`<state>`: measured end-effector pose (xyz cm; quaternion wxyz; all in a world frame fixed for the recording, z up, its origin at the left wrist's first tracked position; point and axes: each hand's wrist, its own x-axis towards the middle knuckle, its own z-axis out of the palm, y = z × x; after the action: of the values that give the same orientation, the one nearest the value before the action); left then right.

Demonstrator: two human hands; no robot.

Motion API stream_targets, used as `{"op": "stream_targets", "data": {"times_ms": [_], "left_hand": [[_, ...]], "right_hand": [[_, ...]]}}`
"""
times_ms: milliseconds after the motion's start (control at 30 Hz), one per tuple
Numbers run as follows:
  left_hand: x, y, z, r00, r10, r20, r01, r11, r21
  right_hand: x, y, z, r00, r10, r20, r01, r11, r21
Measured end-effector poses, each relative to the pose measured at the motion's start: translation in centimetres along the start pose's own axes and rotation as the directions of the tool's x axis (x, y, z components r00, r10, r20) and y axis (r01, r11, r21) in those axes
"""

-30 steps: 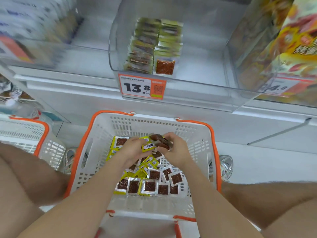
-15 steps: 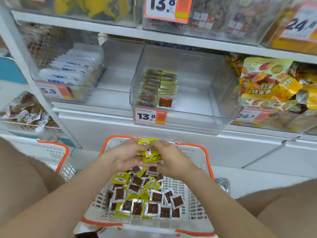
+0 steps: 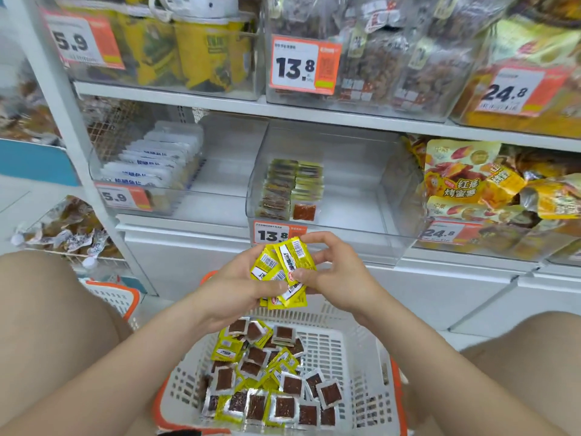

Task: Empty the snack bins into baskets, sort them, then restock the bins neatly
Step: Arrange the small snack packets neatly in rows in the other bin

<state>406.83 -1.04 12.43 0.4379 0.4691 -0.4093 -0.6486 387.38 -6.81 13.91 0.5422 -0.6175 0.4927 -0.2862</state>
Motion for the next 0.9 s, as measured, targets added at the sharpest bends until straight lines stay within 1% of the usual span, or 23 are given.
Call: {"op": "stream_targets", "data": {"times_ms": [67,167,233,333,400,500,567,600,667,767,833,900], "left_hand": [[0.1,0.1,0.7,0.999,0.035,-0.024,-0.034,0.998,0.052],[0.3,0.3,1.4,0.992,0.108,-0.068,-0.097,0.984,0.153],[0.4,0.8,1.7,0.983,0.150,-0.104,-0.128,0.972,0.195],[0.7,1.8,1.6,0.981,0.175,-0.089,-0.152,0.964,0.220],[0.9,2.4,1.2,0.984,0.176,-0.039,-0.160,0.954,0.254],[1.0,3.4,0.5,0.981,0.167,0.099,-0.191,0.919,0.345],[1.1,3.7,0.2,0.979,0.150,0.138,-0.191,0.911,0.366],[1.1,3.7,0.2,0.979,0.162,0.127,-0.198,0.909,0.368],[1.2,3.5,0.6,0.975,0.217,0.057,-0.222,0.906,0.361],[1.4,2.6,1.1,0.962,0.263,-0.078,-0.226,0.921,0.319],[1.6,2.1,1.4,0.965,0.237,-0.115,-0.203,0.947,0.251],[2.0,1.7,1.1,0.984,0.135,-0.112,-0.125,0.988,0.093]], "right_hand": [[-0.2,-0.1,-0.4,0.998,0.019,-0.061,-0.022,0.999,-0.050],[0.1,-0.2,-1.2,0.984,-0.001,-0.180,-0.022,0.991,-0.129],[0.2,-0.7,-1.7,0.978,-0.041,-0.203,0.013,0.990,-0.141],[0.3,-1.7,-2.6,0.959,-0.197,-0.203,0.144,0.958,-0.248],[0.4,-2.2,-3.1,0.946,-0.275,-0.173,0.205,0.918,-0.339],[0.1,-2.6,-3.3,0.952,-0.296,-0.070,0.246,0.885,-0.396],[-0.3,-2.8,-3.2,0.955,-0.295,-0.020,0.261,0.874,-0.409],[-0.3,-2.7,-3.1,0.956,-0.295,0.003,0.268,0.864,-0.425],[-0.5,-2.6,-2.8,0.955,-0.294,0.049,0.283,0.843,-0.458],[-0.6,-2.1,-2.1,0.951,-0.306,0.039,0.287,0.834,-0.470],[-0.5,-1.8,-1.9,0.957,-0.290,-0.012,0.244,0.825,-0.509],[-0.4,-1.8,-2.2,0.969,-0.241,-0.049,0.175,0.815,-0.552]]}}
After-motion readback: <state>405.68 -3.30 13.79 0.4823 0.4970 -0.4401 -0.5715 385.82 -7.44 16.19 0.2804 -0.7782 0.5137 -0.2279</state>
